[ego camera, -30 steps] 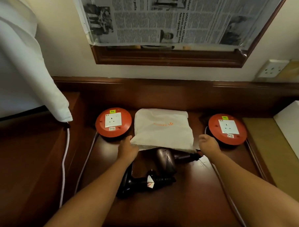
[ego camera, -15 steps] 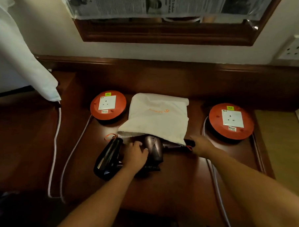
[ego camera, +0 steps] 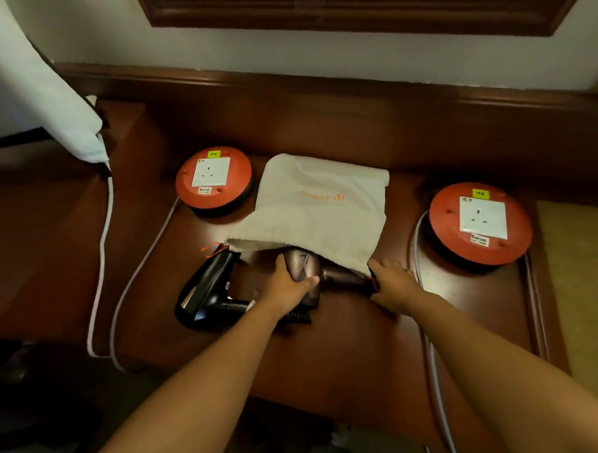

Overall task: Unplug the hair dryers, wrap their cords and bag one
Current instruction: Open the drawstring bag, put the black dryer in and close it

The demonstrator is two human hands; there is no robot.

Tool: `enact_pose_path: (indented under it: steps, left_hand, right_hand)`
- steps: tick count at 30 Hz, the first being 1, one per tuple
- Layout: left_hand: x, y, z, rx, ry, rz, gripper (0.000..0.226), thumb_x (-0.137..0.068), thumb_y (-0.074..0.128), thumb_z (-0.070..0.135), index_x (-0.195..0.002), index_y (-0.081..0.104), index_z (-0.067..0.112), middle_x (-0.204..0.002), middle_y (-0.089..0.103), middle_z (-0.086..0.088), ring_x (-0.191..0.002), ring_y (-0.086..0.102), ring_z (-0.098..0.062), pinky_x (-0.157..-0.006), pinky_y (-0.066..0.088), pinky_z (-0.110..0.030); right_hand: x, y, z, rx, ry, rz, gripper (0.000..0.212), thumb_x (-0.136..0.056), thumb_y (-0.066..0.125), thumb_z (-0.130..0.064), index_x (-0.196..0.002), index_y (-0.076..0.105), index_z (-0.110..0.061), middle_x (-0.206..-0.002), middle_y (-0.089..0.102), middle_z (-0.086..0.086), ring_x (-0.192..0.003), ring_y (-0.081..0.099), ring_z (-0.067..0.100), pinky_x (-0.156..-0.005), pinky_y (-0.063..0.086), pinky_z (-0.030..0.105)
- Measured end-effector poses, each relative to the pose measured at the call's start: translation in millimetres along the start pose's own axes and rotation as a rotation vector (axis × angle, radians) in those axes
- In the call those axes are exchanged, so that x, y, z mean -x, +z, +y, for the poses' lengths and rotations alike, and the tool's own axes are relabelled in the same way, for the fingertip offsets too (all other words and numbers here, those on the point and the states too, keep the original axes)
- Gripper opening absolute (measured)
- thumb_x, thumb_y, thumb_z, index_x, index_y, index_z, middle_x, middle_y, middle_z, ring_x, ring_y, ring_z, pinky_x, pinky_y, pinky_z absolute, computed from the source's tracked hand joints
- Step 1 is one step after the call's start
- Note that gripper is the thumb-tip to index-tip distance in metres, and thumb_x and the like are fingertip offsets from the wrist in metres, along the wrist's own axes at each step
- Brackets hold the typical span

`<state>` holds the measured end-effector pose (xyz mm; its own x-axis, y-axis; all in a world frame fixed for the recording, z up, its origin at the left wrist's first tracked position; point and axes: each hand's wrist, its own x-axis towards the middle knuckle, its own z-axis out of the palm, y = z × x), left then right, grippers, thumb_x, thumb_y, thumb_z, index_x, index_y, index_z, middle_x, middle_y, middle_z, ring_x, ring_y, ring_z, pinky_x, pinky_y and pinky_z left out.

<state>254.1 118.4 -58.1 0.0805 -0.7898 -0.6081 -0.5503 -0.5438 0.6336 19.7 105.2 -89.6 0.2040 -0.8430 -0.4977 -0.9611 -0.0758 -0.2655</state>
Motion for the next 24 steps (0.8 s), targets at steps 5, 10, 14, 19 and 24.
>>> enact_pose_path:
  steps: [5,10,14,19,24]
  left_hand:
    - [4,-1,-15,-0.077,-0.005,-0.037,0.104,-0.078,0.069,0.056,-0.154,0.007,0.021,-0.154,0.032,-0.007,-0.139,0.034,-0.031,-0.113,0.029,-0.044]
    - [15,1,-25,-0.332,0.056,-0.06,0.104,-0.075,0.06,0.067,-0.154,0.008,0.023,-0.152,0.038,-0.004,-0.141,0.03,-0.028,-0.118,0.003,-0.05]
    - [33,0,-24,-0.46,0.09,-0.092,0.095,-0.084,0.054,0.064,-0.155,0.005,0.022,-0.155,0.033,-0.002,-0.144,0.024,-0.026,-0.117,-0.005,-0.048]
    - [52,0,-38,-0.454,0.143,-0.167,0.098,-0.079,0.058,0.065,-0.154,0.012,0.023,-0.154,0.034,0.002,-0.143,0.028,-0.026,-0.118,0.006,-0.049]
    - [70,2,-50,-0.279,0.149,-0.208,0.094,-0.063,0.07,0.063,-0.142,0.036,0.025,-0.135,0.053,0.004,-0.119,0.053,-0.024,-0.102,0.043,-0.043]
  right_hand:
    - [22,13,3,-0.128,-0.016,-0.013,0.056,-0.078,0.067,-0.028,-0.126,0.039,-0.024,-0.115,0.048,0.006,-0.1,0.051,0.026,-0.081,0.044,0.034]
    - [47,27,-2,-0.479,0.11,-0.157,0.088,-0.067,0.079,-0.042,-0.14,0.033,-0.021,-0.132,0.047,0.007,-0.112,0.05,0.024,-0.094,0.041,0.029]
    - [66,29,-5,-0.605,0.194,-0.353,0.096,-0.071,0.08,-0.027,-0.146,0.021,-0.023,-0.144,0.037,0.005,-0.125,0.041,0.027,-0.107,0.034,0.038]
    - [101,37,-8,-0.737,0.244,-0.485,0.096,-0.069,0.081,-0.018,-0.143,0.021,-0.03,-0.149,0.029,0.004,-0.13,0.036,0.033,-0.109,0.035,0.049]
    - [135,47,-14,-0.91,0.317,-0.57,0.088,-0.07,0.082,-0.022,-0.136,0.027,-0.04,-0.131,0.028,0.005,-0.111,0.051,0.035,-0.087,0.053,0.054]
